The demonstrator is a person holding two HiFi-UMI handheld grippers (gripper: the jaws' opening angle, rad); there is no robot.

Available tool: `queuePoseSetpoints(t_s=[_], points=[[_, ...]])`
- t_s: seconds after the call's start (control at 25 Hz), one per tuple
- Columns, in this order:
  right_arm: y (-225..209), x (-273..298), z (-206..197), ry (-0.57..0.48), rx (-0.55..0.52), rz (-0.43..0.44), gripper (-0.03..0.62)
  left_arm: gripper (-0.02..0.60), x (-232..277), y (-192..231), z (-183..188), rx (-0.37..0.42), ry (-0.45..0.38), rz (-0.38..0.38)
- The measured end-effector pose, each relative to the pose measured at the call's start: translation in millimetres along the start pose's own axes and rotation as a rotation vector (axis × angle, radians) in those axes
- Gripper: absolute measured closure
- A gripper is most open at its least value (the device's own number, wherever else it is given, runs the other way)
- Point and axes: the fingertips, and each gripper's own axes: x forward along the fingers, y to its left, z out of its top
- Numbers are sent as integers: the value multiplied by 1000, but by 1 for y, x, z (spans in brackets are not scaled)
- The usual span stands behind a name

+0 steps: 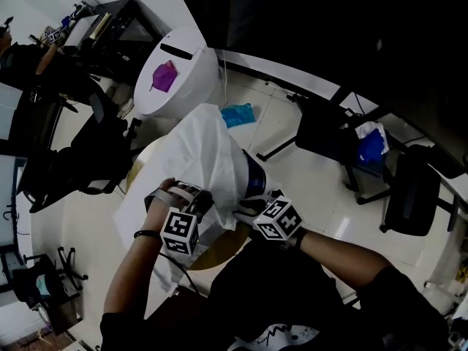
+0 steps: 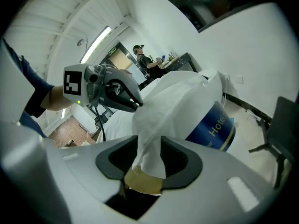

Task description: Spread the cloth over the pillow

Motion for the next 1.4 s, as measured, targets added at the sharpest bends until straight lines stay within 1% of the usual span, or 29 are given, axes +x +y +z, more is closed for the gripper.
queuePoseSetpoints(t_s=[0.12, 0.2, 0.24, 0.36, 0.48, 0.56, 0.6, 0.64, 0.72, 0.76, 0.84, 0.92, 1.0, 1.12, 1.2, 1.28, 1.4], points=[[0, 5, 0, -6, 84, 21, 433, 566, 0, -1, 2, 3, -1, -5], [1, 6, 1, -15, 112, 32, 441, 566, 1, -2, 3, 6, -1, -10], [1, 6, 3, -21, 112, 33, 455, 566, 2, -2, 3, 7, -1, -13], [1, 1, 6, -39, 107, 24, 533, 558, 2, -2, 3, 0, -7, -23], [-4, -6, 5, -39, 108, 16, 568, 541, -2, -2, 7, -19, -26, -35], [-8, -12, 6, -33, 91, 3, 576, 529, -13, 3, 11, -52, -48, -53], [-10, -15, 6, -29, 73, -8, 577, 529, -21, 9, 12, -78, -65, -58], [-13, -18, 7, -24, 55, -18, 579, 529, -31, 19, 13, -107, -87, -47], [-18, -24, 7, -16, 30, -33, 579, 529, -50, 50, 10, -157, -113, 11], [-21, -26, 7, -14, 25, -38, 579, 529, -58, 68, 3, -178, -105, 47], [-27, -31, 7, -11, 19, -45, 579, 529, -65, 106, -20, -221, -54, 109], [-30, -36, 8, -11, 11, -50, 579, 529, -61, 142, -44, -274, -2, 134], [-32, -38, 7, -10, 4, -48, 579, 529, -47, 172, -63, -356, 17, 110], [-33, -41, 7, -3, -12, -42, 579, 529, -17, 211, -86, -497, 19, 43], [-35, -43, 8, 2, -28, -36, 579, 529, 4, 232, -100, -552, 45, 7], [-38, -45, 9, 7, -43, -32, 579, 529, 24, 245, -114, -611, 81, -32], [-44, -48, 11, 12, -58, -30, 579, 529, 54, 249, -132, -736, 111, -112]])
